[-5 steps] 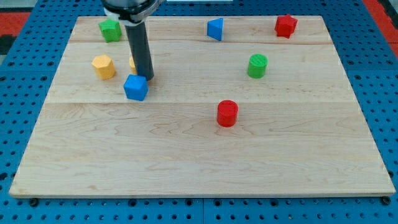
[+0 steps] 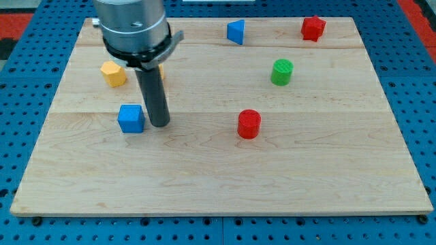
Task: Place the blue cube bellow the yellow hexagon
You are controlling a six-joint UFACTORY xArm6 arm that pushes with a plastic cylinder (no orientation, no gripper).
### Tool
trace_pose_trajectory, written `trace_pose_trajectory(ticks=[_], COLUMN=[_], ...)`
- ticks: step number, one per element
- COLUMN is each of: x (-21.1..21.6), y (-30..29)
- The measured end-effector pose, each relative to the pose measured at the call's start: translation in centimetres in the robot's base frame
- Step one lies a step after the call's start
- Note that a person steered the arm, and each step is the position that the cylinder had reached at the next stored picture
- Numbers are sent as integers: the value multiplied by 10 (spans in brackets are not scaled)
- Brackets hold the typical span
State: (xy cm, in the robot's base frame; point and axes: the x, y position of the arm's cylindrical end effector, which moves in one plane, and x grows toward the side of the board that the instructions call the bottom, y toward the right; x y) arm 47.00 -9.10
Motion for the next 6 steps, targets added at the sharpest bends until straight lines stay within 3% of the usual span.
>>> trace_pose_trajectory(ticks=[2,4,6], x=[32,-18,9], y=[-33,-103,-77])
